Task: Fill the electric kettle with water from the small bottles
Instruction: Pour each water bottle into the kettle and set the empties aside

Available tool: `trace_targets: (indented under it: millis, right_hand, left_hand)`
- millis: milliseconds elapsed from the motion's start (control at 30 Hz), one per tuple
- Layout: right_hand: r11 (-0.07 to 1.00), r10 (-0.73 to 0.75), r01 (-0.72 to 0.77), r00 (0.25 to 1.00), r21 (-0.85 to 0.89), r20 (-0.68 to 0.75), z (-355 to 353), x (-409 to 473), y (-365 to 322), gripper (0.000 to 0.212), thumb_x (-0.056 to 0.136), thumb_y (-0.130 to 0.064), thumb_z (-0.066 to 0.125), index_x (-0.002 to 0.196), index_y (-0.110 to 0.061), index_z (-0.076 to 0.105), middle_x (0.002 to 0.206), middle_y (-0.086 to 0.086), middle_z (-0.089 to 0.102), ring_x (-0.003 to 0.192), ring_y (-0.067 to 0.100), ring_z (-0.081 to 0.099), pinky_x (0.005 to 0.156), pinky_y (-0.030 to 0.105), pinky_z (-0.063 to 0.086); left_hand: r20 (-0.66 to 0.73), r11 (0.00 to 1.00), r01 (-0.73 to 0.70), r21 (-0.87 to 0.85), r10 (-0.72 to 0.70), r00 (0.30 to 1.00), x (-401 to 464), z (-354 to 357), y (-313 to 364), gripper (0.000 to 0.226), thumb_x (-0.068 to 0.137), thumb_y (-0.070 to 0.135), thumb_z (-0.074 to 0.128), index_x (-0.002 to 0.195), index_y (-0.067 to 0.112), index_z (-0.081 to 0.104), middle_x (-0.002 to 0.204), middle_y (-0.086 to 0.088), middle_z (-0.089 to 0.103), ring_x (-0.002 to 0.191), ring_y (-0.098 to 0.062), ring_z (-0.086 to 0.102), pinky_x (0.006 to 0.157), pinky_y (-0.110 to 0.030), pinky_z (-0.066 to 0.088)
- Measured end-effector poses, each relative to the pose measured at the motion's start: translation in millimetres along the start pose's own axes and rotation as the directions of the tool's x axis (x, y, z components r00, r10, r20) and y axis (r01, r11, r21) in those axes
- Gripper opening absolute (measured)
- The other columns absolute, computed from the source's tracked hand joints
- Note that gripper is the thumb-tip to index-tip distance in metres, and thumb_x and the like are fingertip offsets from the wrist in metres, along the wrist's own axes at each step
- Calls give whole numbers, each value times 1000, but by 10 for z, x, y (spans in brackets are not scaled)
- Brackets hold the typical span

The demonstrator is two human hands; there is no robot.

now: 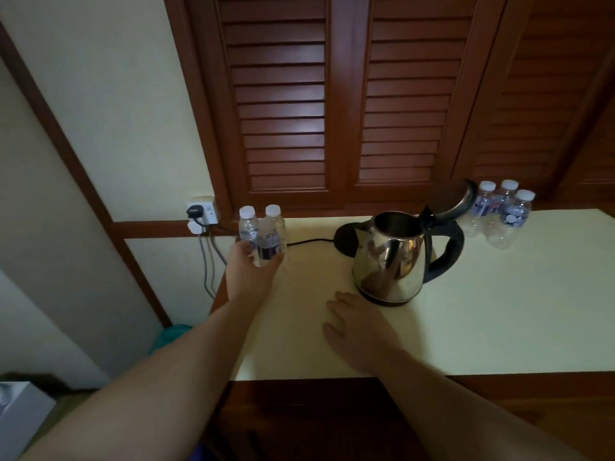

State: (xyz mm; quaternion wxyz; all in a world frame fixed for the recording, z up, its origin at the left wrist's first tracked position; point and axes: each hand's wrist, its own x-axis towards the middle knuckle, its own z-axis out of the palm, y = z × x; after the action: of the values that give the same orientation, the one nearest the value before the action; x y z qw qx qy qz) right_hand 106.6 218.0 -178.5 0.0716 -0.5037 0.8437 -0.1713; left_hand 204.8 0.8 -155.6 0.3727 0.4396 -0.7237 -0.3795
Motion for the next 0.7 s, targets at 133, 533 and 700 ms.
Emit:
trace_targets:
  millis: [133, 533, 700]
  right_hand:
    - [999, 18, -18, 1000, 38, -8, 45, 7, 42, 61, 100, -51, 50, 155, -24, 46, 168, -3, 31, 154, 13, 23, 124, 26, 15]
    - [993, 36, -38, 999, 108, 27, 35, 36, 77, 64, 101, -56, 51, 156, -24, 45, 166, -7, 33, 153, 11, 25, 123, 27, 16]
    - [895, 119, -63, 988, 442, -100, -200, 104, 44, 30, 104, -43, 57, 131, -30, 62, 124, -7, 68, 114, 11, 65, 94, 27, 52]
  left_hand:
    - [45, 995, -103, 9, 103, 994, 79, 77, 49, 45, 83, 38, 82, 118, 33, 54, 105, 16, 62, 94, -6, 60, 81, -28, 44]
    - [231, 994, -57, -90, 77, 970, -265, -58, -85, 48, 78, 39, 89, 118, 35, 61, 105, 22, 64, 98, 7, 58, 76, -16, 42]
    - [367, 989, -62, -132, 107, 924, -499, -57, -69, 48, 72, 34, 94, 113, 31, 69, 107, 15, 73, 100, -2, 65, 78, -16, 47]
